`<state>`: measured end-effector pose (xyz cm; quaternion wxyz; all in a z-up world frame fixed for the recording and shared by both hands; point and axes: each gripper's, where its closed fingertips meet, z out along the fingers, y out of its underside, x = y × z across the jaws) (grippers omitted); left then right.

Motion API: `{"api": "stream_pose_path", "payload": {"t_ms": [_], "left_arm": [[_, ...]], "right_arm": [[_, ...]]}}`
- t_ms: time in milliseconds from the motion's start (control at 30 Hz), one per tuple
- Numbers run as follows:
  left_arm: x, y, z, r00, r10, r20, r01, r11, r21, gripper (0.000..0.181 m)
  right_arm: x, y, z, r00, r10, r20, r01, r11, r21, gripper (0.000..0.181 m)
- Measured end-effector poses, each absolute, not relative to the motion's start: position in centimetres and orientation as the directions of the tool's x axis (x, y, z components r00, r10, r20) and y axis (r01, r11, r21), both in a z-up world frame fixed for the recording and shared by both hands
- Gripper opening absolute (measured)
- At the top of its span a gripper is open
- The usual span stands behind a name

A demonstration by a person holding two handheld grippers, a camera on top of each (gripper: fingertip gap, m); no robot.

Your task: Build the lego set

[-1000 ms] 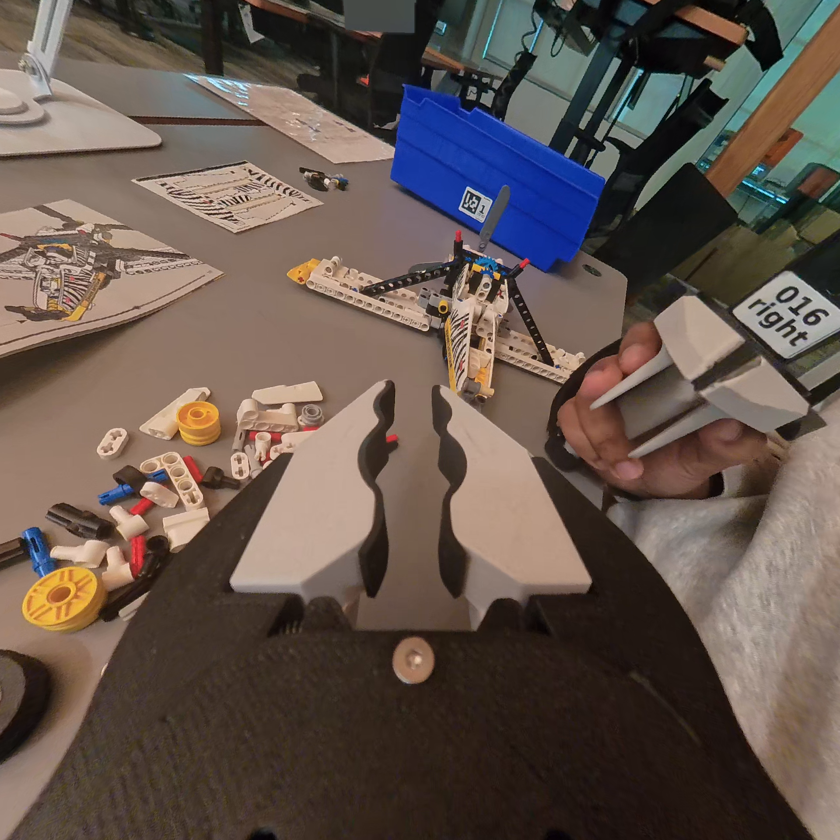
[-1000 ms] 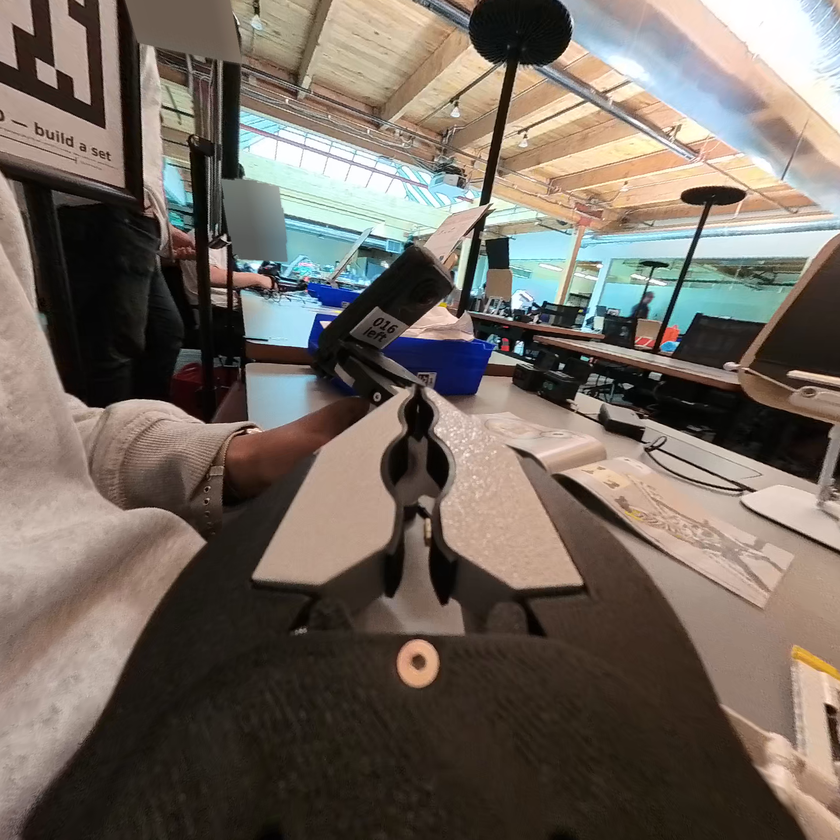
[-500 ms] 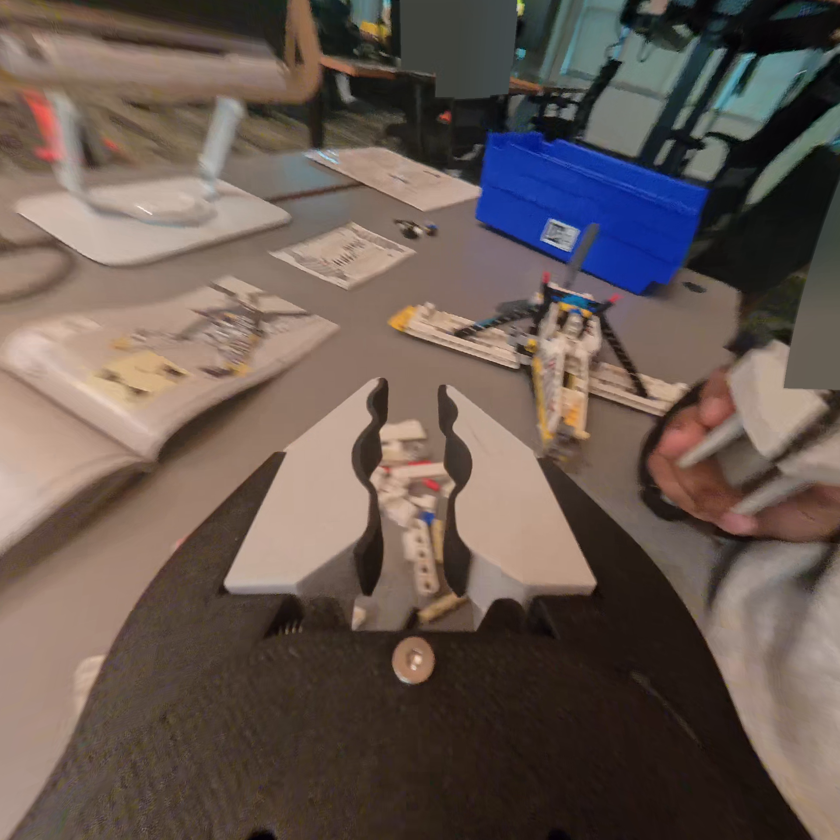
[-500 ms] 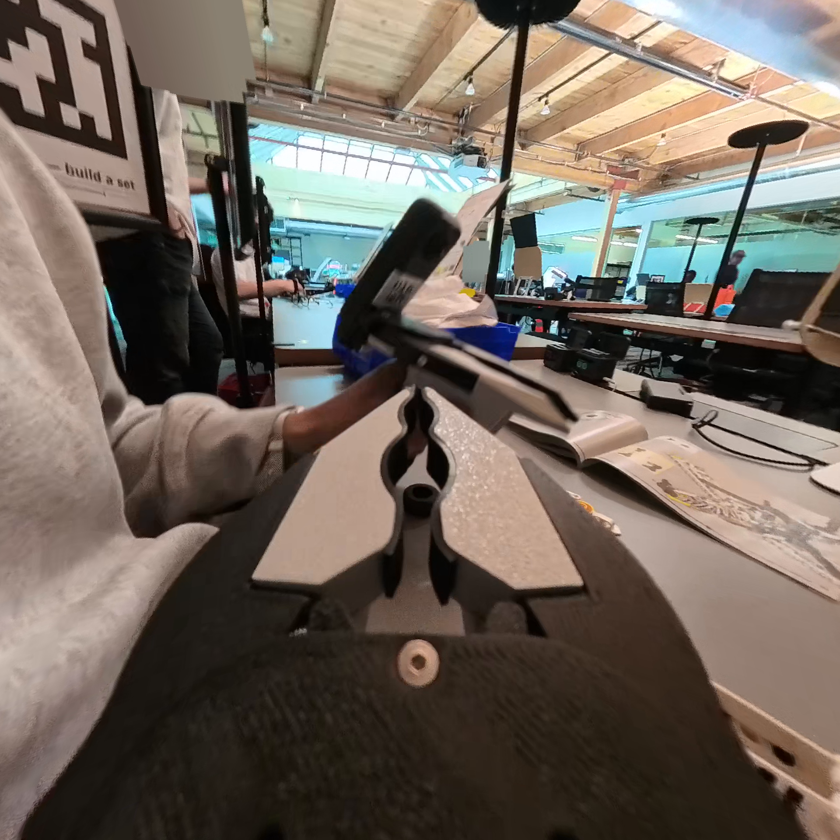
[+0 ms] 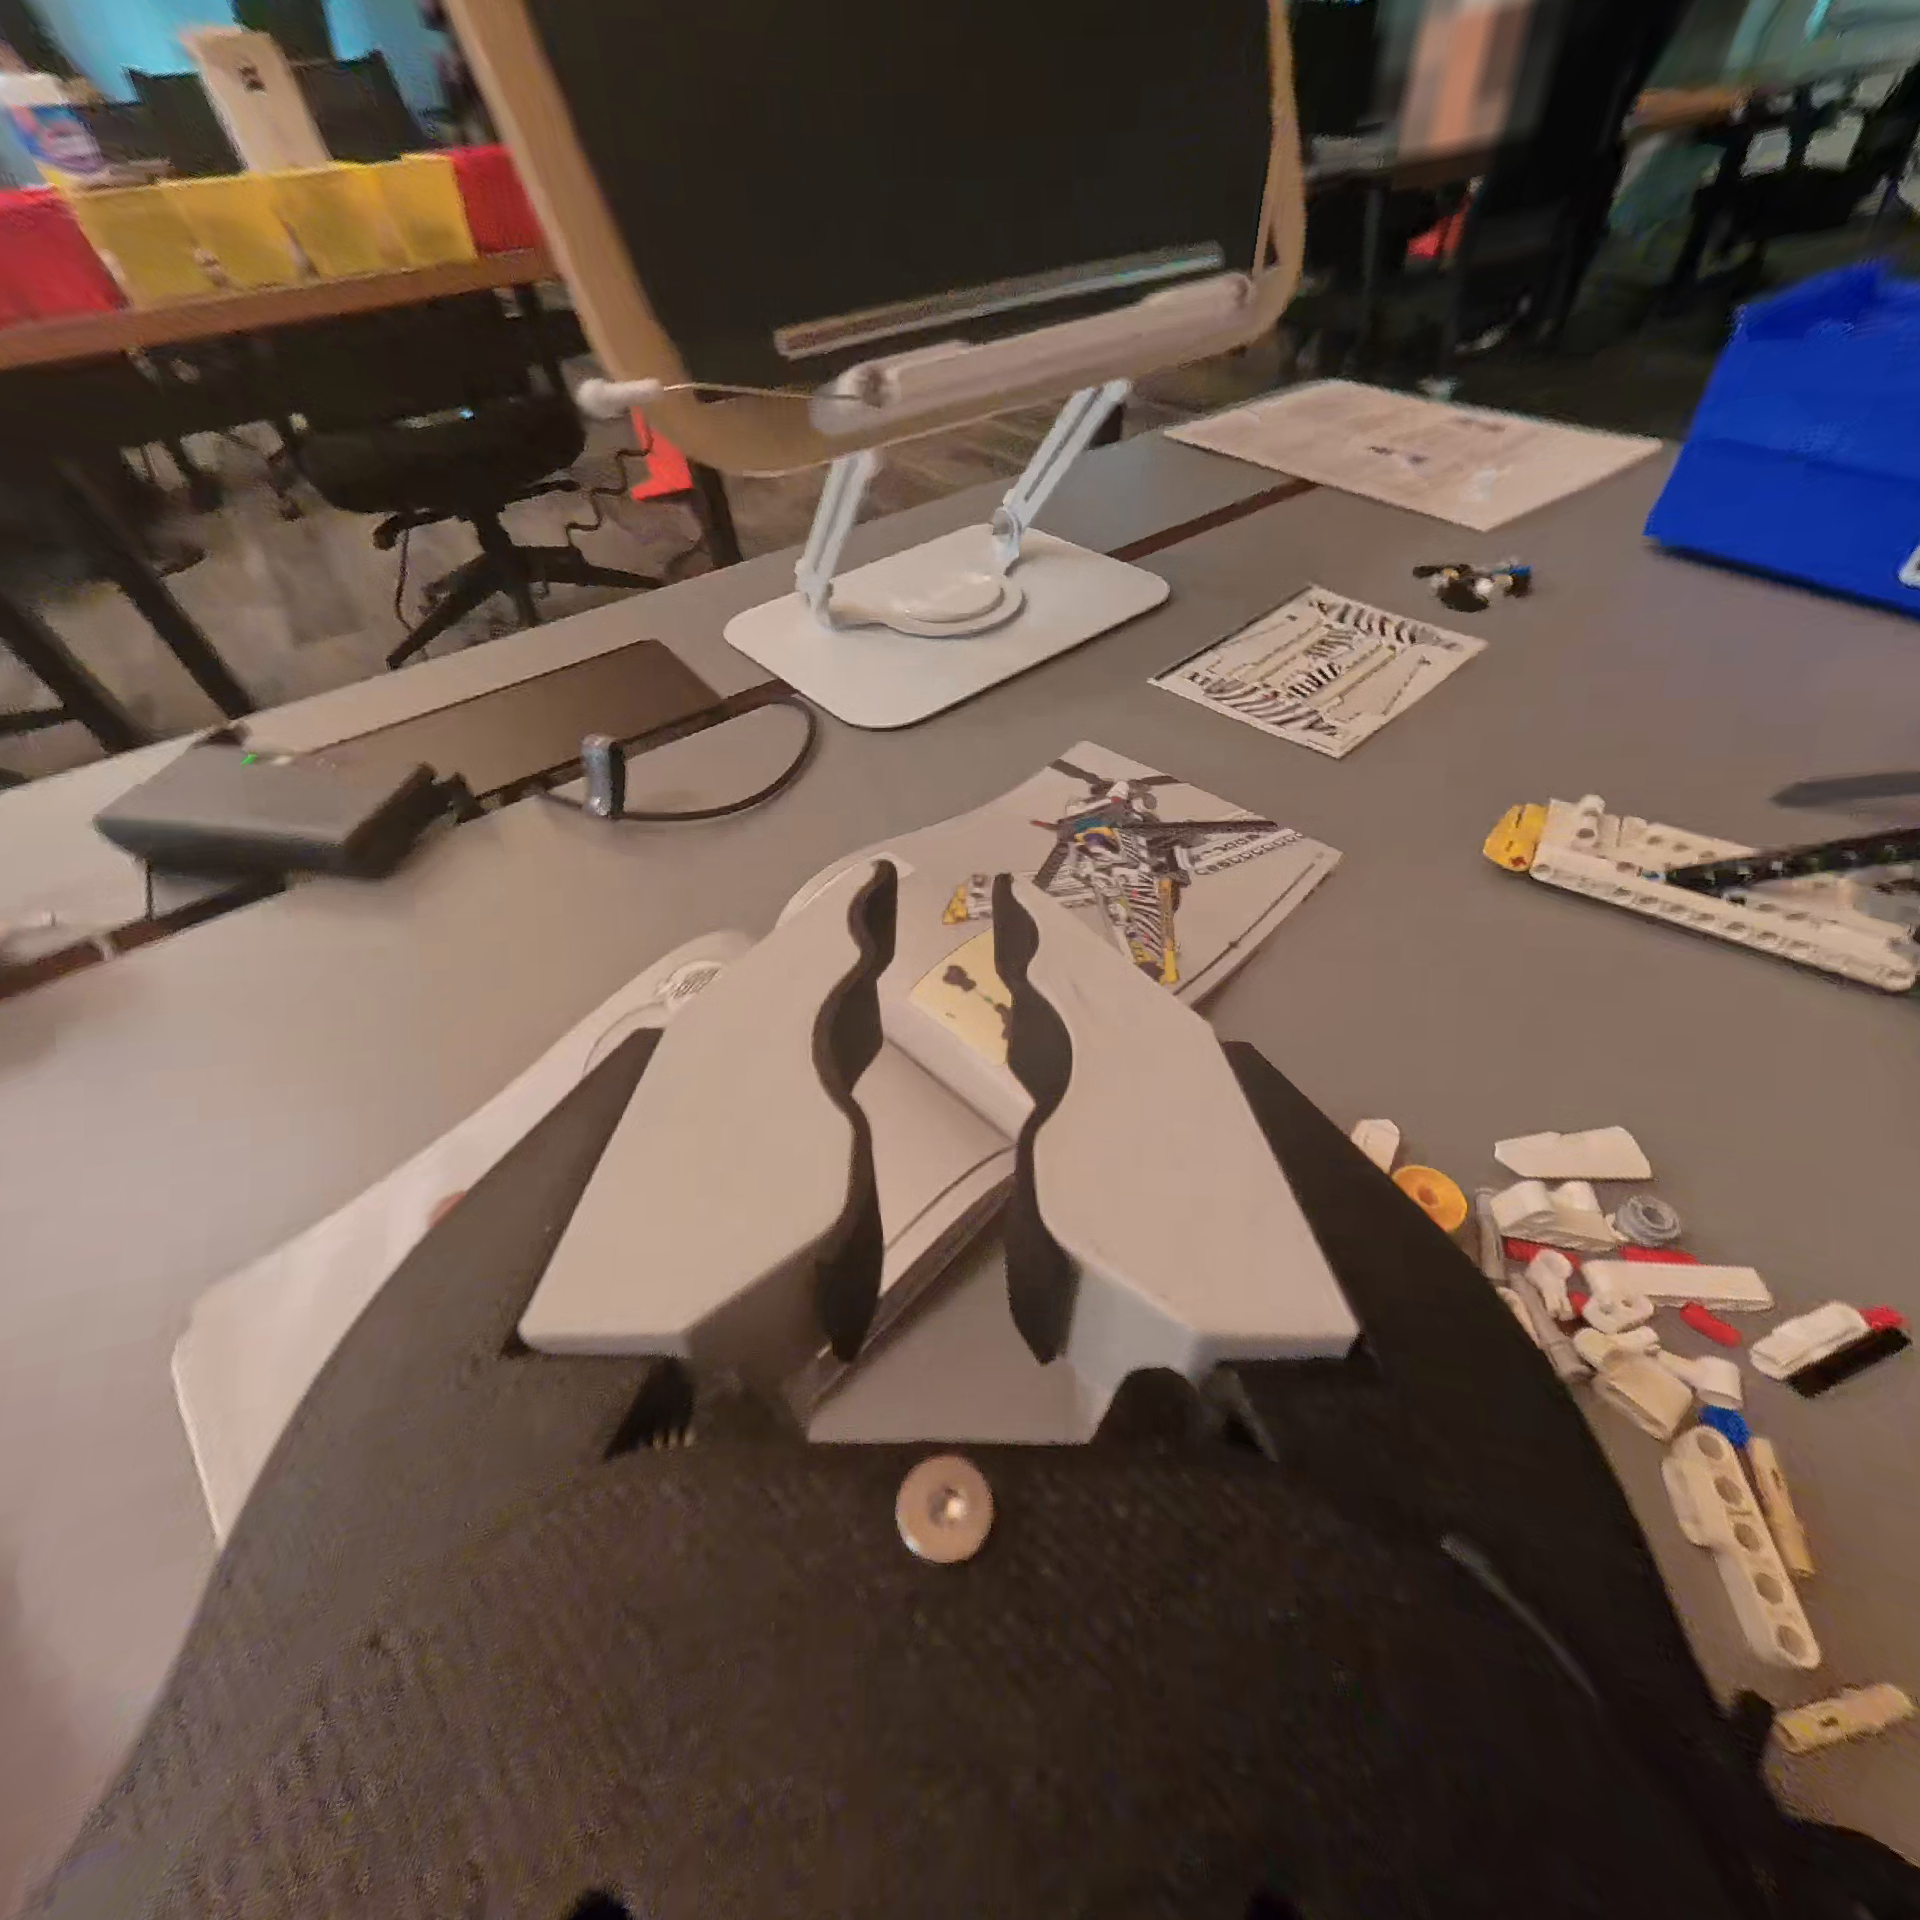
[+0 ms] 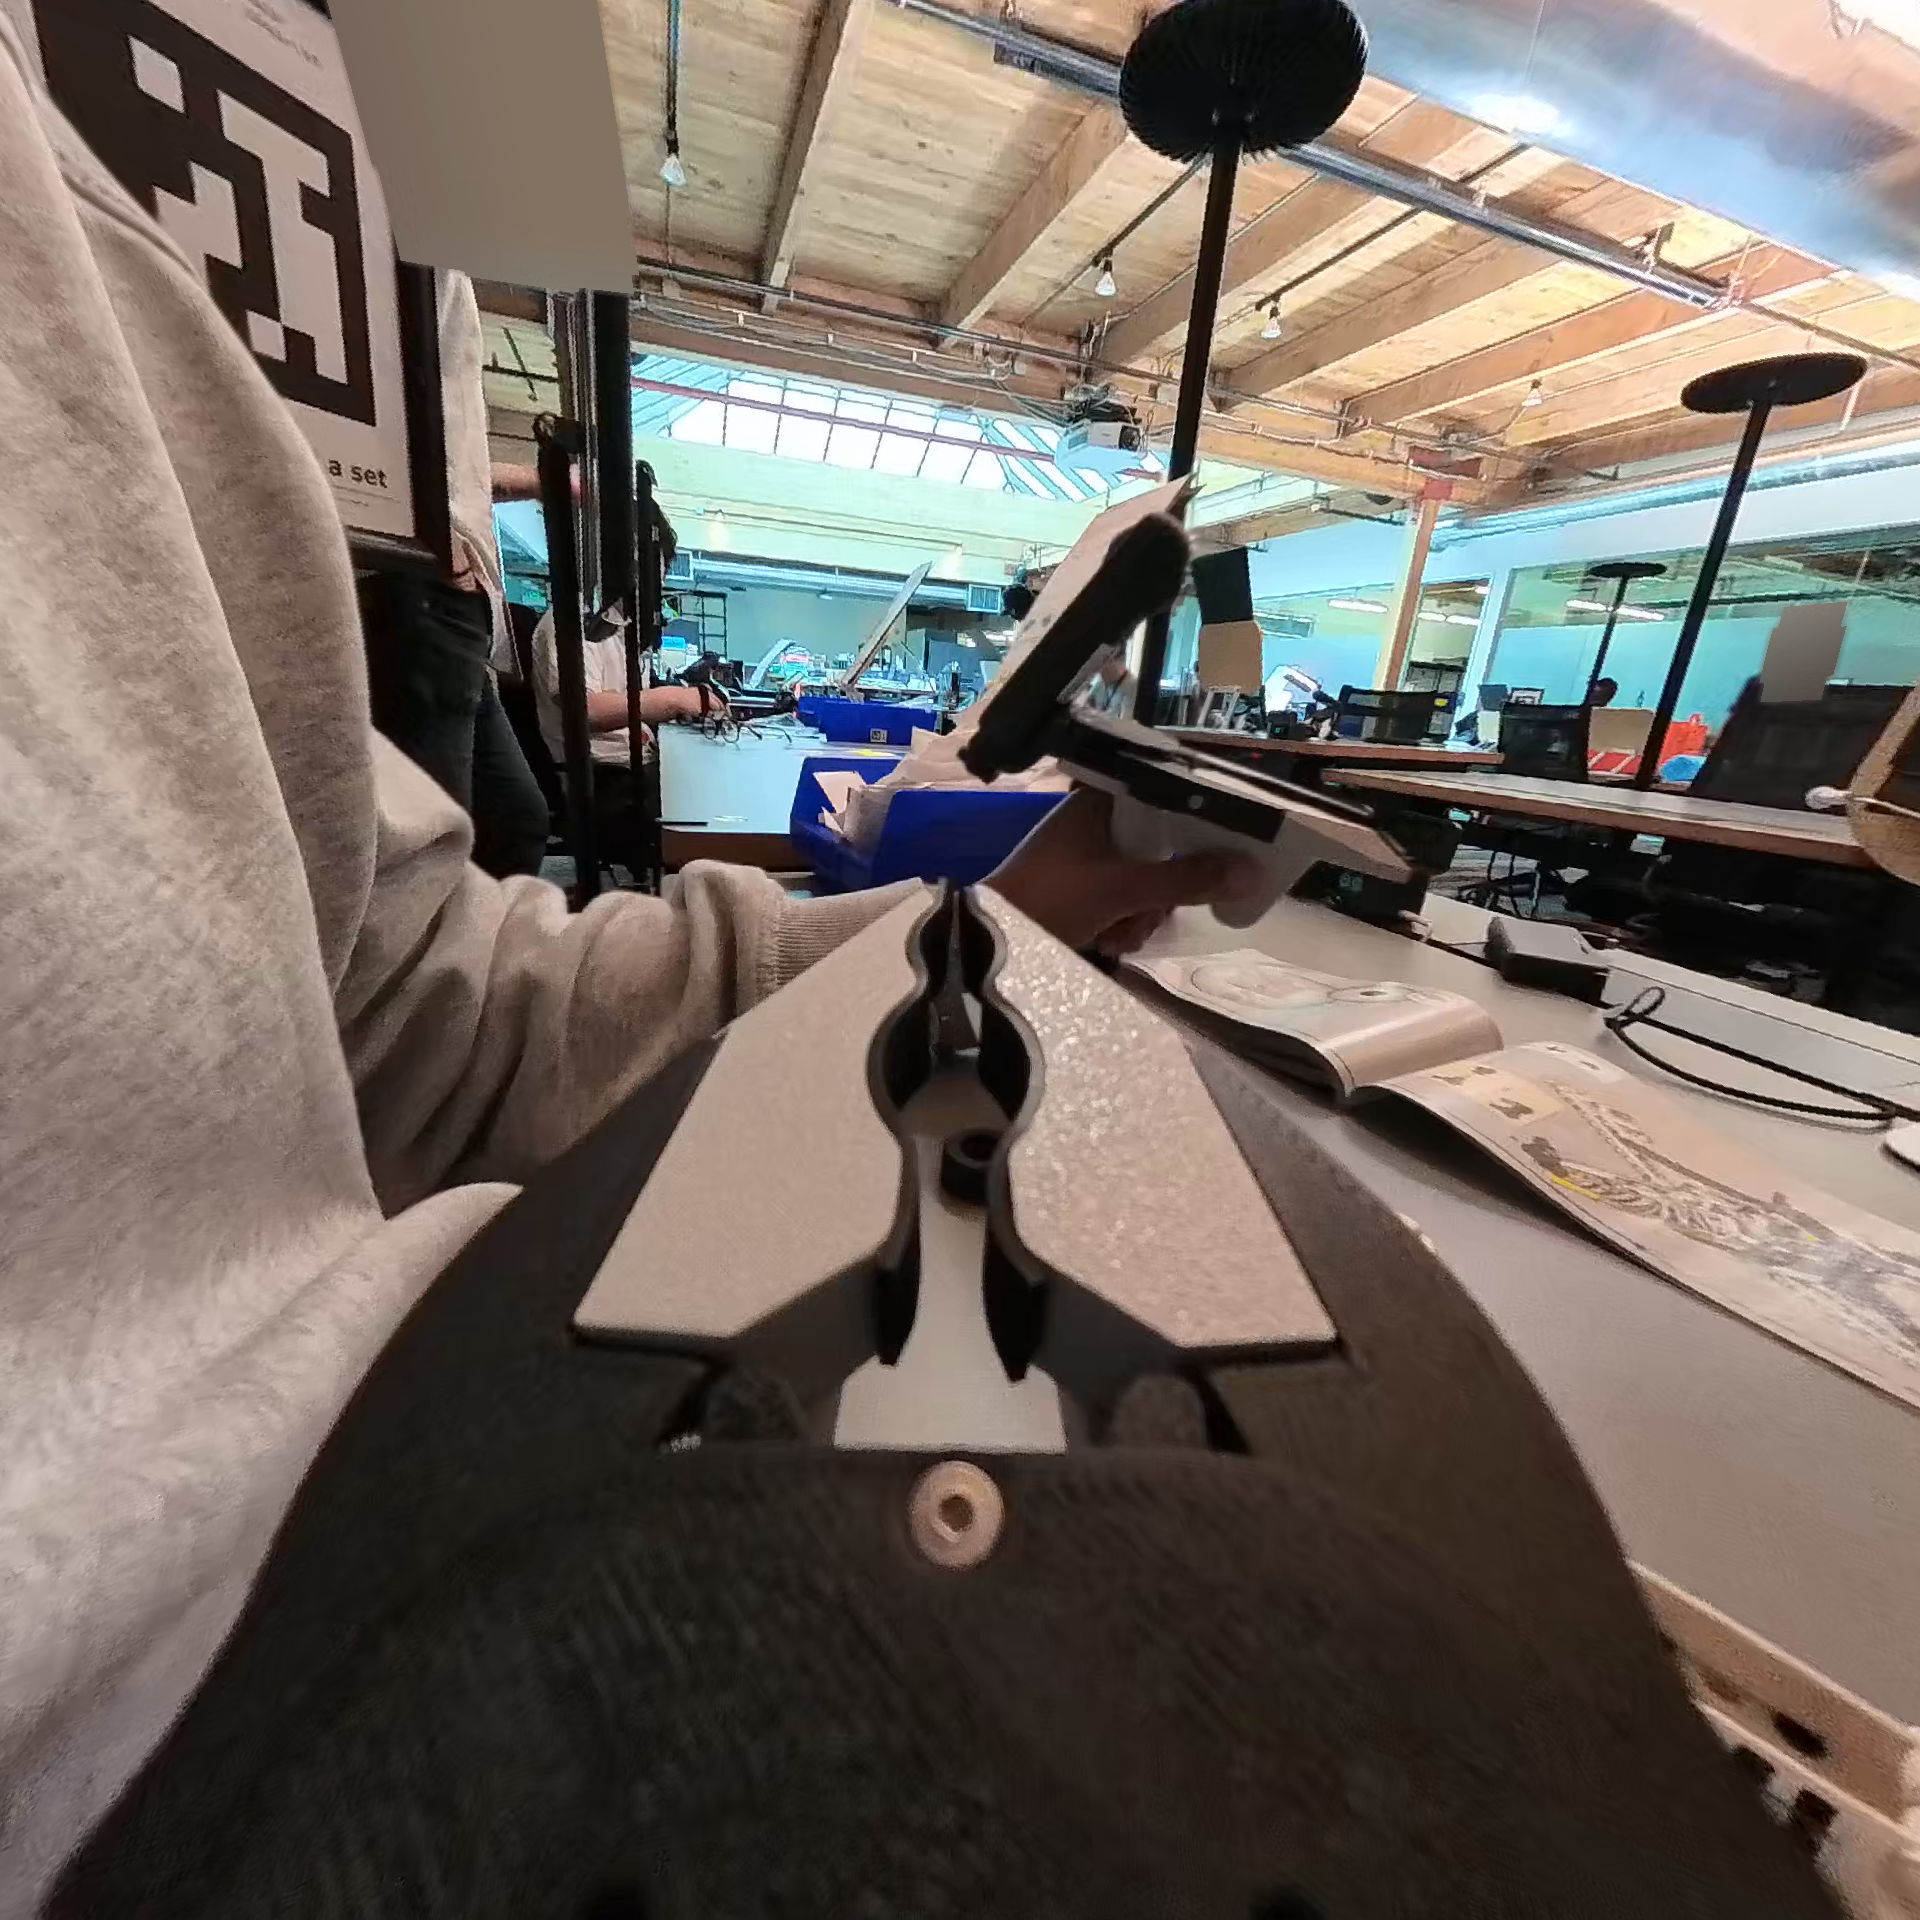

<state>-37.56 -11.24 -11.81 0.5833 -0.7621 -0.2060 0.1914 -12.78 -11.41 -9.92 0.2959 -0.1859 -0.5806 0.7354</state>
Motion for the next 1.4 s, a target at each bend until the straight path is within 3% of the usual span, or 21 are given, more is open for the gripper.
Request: {"api": "stream_pose_path", "payload": {"t_ms": [233, 433, 900, 1267, 1400], "left_arm": [[-38.1, -13.3, -10.4, 0.823, 0.559, 0.096, 0.175, -0.089, -0.98, 0.025], [-37.9, -12.6, -11.2, 0.841, 0.538, 0.062, 0.158, -0.134, -0.978, 0.035], [-37.5, -12.0, -11.6, 0.853, 0.522, 0.026, 0.134, -0.171, -0.976, 0.037], [-38.0, -11.1, -13.5, 0.84, 0.541, 0.048, 0.218, -0.255, -0.942, 0.042], [-39.0, -8.2, -14.4, 0.834, 0.543, 0.102, 0.345, -0.367, -0.864, 0.069]], "right_arm": [[-12.6, -11.6, -9.9, -0.756, 0.648, 0.091, -0.234, -0.138, -0.962, 0.0], [-12.8, -11.2, -9.7, -0.759, 0.649, 0.062, -0.219, -0.165, -0.962, 0.0], [-12.7, -11.0, -9.5, -0.76, 0.648, 0.057, -0.217, -0.17, -0.961, 0.0], [-12.5, -11.0, -9.3, -0.767, 0.641, 0.032, -0.197, -0.189, -0.962, 0.001], [-12.2, -11.1, -9.2, -0.773, 0.634, 0.026, -0.192, -0.194, -0.962, 0.001]]}}
